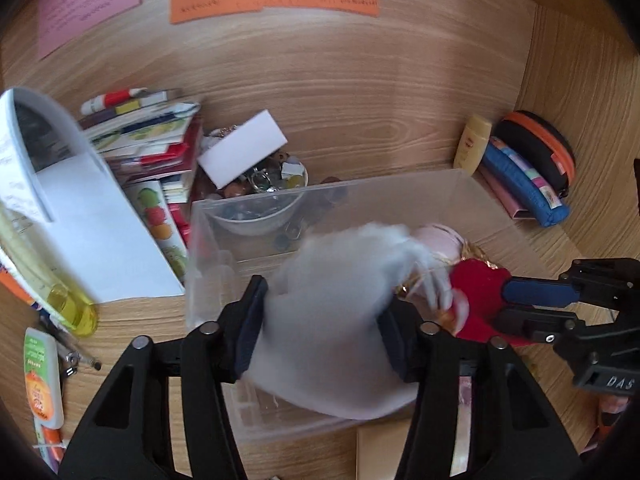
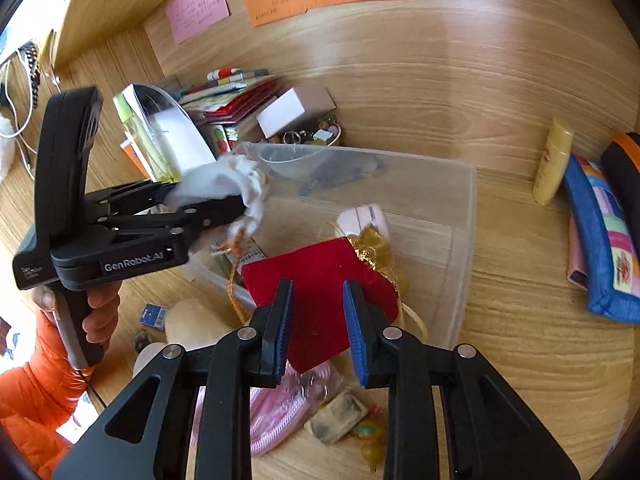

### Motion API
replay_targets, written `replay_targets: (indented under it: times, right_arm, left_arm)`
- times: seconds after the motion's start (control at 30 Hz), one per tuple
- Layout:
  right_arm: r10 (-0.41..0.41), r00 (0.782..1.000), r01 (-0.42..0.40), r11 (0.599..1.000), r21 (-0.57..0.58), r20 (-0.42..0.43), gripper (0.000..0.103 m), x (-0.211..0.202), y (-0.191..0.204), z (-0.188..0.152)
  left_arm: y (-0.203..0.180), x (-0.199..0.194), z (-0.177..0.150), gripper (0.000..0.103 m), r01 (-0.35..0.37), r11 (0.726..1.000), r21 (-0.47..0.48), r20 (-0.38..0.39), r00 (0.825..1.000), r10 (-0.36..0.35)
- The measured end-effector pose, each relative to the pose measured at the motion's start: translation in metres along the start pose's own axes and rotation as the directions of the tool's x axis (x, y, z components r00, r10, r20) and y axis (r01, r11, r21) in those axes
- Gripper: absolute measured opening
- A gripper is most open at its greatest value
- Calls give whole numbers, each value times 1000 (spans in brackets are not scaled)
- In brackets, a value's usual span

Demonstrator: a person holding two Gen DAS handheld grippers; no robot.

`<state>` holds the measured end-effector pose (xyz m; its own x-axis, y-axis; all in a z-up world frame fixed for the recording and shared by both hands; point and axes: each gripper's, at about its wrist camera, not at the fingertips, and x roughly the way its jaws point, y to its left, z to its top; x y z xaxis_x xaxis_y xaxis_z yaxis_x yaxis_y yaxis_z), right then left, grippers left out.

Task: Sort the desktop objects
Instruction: 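Lift both pouches and carry them over the clear bin, then open both tools to drop the pouches into the bin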

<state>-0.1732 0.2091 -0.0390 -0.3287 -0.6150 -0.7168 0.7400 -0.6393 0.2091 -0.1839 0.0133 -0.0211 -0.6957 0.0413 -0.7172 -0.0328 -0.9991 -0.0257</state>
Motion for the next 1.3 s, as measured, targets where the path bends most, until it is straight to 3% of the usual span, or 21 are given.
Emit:
replay_targets:
  times: [0.13,0.27,0.37,0.63,0.73,0.8,1.0,1.23,1.3]
  right_arm:
    - [5,1000,-5,1000,21,-19,23,14,-4,6]
    - [-12,999,13,1000,25,-36,20,27,-5,9]
    - [-41,999,41,999,6,-25,23,29,0,10]
    - [-53,999,53,998,15,-5,23,18,1,12]
    - [-85,996,85,996,7,20,35,6,3,9]
    - [-100,994,100,995,7,48,51,-4,4,7]
    - [-146,985,145,989,11,94,70,-28,8,-2]
    - [-182,977,180,983,29,113,74,-44,10,-14]
    - [-190,975,187,982,29,117,74,-49,9,-19]
  left_arm:
    - [2,12,-2,51,12,1000,-1,-30,999,-12]
    - [3,8,-5,51,8,1000,10,-13,1000,-8]
    - [4,4,-7,52,20,1000,15,-3,1000,-20]
    - [9,-21,-8,66,7,1000,5,78,997,-7]
    - [12,-29,-10,70,8,1000,-10,95,995,-7]
    - [14,-33,-12,70,-2,1000,-12,102,995,3]
    - [16,-45,-24,76,0,999,-33,102,995,4]
    - [14,-63,-41,77,-15,999,-36,110,994,19]
    - [16,-69,-46,83,-15,999,-39,115,993,19]
